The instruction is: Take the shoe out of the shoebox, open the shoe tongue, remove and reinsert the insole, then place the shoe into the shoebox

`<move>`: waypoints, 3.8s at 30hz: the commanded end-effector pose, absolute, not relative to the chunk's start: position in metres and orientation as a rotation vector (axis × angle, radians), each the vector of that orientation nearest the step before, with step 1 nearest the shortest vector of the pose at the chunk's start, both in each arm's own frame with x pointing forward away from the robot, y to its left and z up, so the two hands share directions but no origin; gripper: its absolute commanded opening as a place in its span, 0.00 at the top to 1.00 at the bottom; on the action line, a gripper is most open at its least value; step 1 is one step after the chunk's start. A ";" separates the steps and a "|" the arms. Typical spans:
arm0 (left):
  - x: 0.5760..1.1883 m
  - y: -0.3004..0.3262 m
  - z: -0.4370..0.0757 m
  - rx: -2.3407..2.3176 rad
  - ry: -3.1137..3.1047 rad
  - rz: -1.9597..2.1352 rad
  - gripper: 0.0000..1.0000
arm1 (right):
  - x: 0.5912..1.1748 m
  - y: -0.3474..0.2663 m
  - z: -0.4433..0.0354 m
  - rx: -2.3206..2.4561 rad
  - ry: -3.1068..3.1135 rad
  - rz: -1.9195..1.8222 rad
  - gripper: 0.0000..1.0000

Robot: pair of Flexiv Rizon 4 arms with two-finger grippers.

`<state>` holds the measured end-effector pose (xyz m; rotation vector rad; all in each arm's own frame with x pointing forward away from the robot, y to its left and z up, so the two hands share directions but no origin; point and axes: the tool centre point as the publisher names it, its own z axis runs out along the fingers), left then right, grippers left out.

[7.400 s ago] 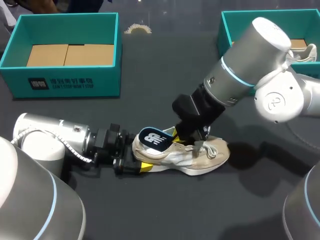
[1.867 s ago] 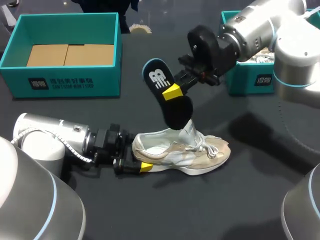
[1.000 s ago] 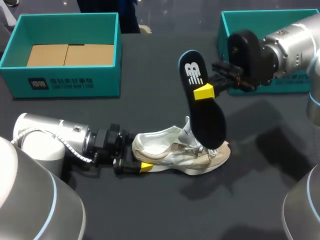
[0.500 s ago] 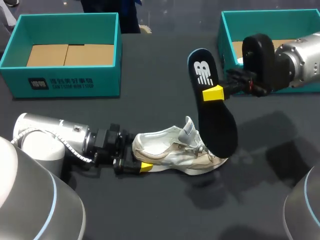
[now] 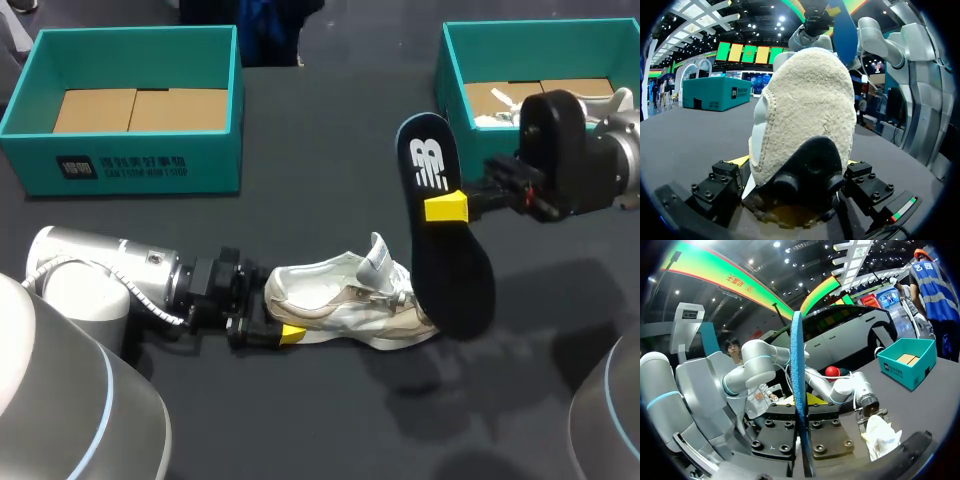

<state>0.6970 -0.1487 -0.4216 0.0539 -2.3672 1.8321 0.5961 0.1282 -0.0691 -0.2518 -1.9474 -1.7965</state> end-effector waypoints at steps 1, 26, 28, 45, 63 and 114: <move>0.695 -0.147 -0.426 0.056 -2.368 1.833 1.00 | 0.580 0.123 -0.067 -0.380 -2.011 -1.819 1.00; 0.695 -0.147 -0.426 0.056 -2.368 1.833 1.00 | 0.568 0.121 -0.064 -0.428 -1.984 -1.831 1.00; 0.695 -0.147 -0.426 0.056 -2.368 1.833 1.00 | 0.568 0.121 -0.064 -0.428 -1.984 -1.831 1.00; 0.685 -0.131 -0.411 0.064 -2.465 1.769 0.00 | 0.568 0.121 -0.064 -0.428 -1.984 -1.831 1.00; 0.696 -0.115 -0.391 0.044 -2.684 1.432 0.00 | 0.568 0.121 -0.064 -0.428 -1.984 -1.831 1.00; 0.689 -0.103 -0.371 0.019 -3.081 0.155 0.00 | 0.568 0.121 -0.064 -0.428 -1.984 -1.831 1.00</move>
